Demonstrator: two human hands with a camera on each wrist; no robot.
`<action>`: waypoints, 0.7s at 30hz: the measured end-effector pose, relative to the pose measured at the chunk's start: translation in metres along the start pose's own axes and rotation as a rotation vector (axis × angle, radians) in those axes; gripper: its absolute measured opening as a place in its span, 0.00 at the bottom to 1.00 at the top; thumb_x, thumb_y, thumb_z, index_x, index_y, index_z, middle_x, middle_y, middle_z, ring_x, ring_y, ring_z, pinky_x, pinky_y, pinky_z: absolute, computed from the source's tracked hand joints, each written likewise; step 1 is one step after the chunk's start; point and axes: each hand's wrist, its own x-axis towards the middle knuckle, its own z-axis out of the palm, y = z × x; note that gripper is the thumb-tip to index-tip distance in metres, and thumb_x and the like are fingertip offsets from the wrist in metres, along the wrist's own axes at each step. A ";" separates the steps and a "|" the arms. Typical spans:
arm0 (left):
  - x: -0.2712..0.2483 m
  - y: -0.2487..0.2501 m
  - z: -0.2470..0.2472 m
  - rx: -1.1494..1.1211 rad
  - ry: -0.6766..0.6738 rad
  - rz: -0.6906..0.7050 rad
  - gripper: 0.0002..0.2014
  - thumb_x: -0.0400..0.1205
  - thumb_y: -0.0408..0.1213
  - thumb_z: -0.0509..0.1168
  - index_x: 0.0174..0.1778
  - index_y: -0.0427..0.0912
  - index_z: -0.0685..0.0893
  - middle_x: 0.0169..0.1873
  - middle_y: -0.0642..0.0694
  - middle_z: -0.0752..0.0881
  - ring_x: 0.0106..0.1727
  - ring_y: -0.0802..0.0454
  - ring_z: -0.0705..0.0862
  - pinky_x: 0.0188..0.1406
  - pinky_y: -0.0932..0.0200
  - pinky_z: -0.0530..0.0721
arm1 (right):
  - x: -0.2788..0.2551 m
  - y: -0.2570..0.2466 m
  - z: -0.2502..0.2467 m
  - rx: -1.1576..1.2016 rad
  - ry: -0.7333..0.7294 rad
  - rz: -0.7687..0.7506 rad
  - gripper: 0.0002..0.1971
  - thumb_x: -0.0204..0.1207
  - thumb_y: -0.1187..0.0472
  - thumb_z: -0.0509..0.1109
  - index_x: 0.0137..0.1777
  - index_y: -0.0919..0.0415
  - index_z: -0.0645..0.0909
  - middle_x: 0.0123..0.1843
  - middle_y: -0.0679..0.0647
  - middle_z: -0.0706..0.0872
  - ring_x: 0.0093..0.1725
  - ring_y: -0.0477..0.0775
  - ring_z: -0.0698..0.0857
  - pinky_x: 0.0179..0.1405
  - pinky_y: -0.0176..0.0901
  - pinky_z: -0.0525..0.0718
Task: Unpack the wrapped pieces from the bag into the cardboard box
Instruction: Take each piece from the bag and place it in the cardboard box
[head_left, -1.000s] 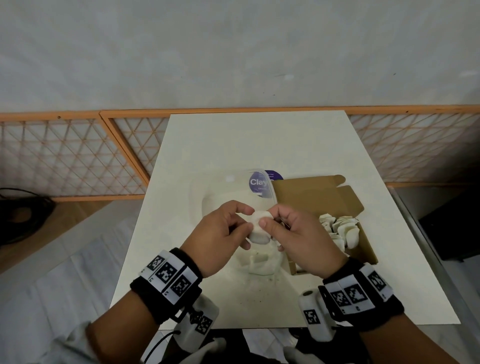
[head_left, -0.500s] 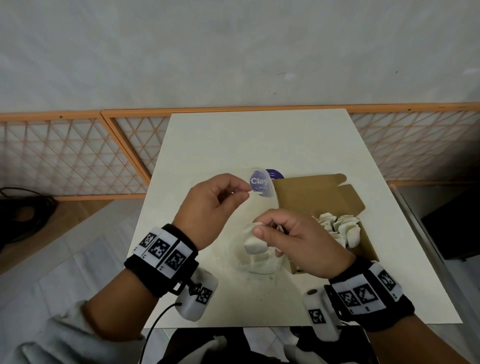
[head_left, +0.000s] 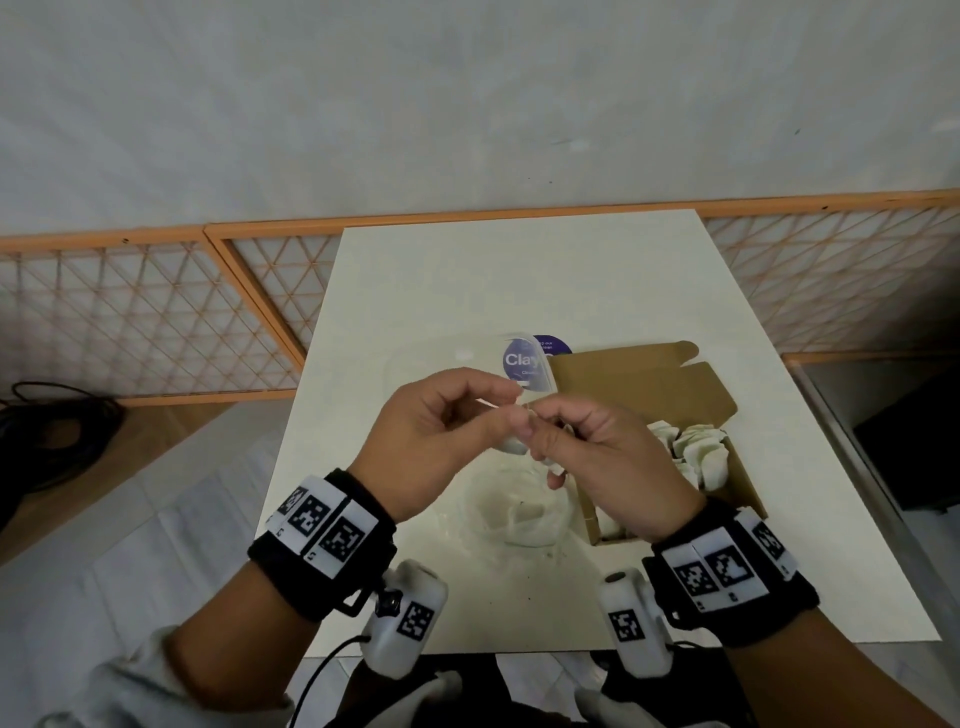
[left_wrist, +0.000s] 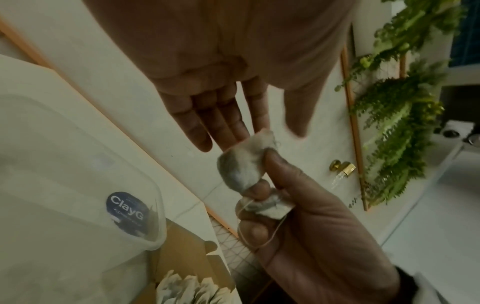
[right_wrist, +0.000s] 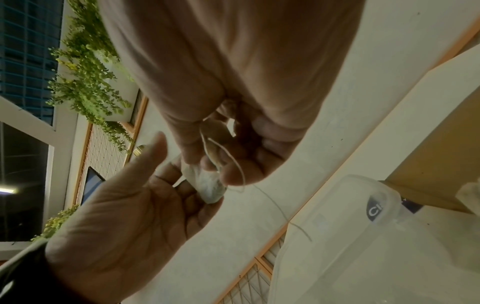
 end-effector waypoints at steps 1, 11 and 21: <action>0.001 -0.002 0.001 0.020 -0.022 0.008 0.10 0.79 0.35 0.76 0.54 0.34 0.91 0.43 0.38 0.94 0.46 0.41 0.94 0.52 0.51 0.91 | 0.000 0.000 0.000 0.012 0.001 0.001 0.08 0.82 0.53 0.75 0.50 0.56 0.93 0.38 0.62 0.84 0.41 0.48 0.83 0.36 0.45 0.90; 0.001 -0.010 -0.014 0.116 0.059 -0.016 0.04 0.88 0.36 0.69 0.49 0.40 0.87 0.46 0.45 0.94 0.52 0.46 0.92 0.60 0.44 0.87 | 0.000 0.009 -0.012 0.262 0.008 0.051 0.23 0.79 0.75 0.64 0.73 0.62 0.80 0.50 0.61 0.88 0.52 0.52 0.86 0.50 0.50 0.91; -0.013 -0.007 0.001 0.180 -0.121 0.070 0.03 0.83 0.32 0.74 0.45 0.43 0.91 0.65 0.52 0.84 0.66 0.53 0.86 0.60 0.59 0.87 | 0.006 0.008 -0.004 0.291 0.111 0.068 0.11 0.86 0.74 0.67 0.65 0.66 0.84 0.51 0.61 0.93 0.45 0.55 0.91 0.47 0.45 0.91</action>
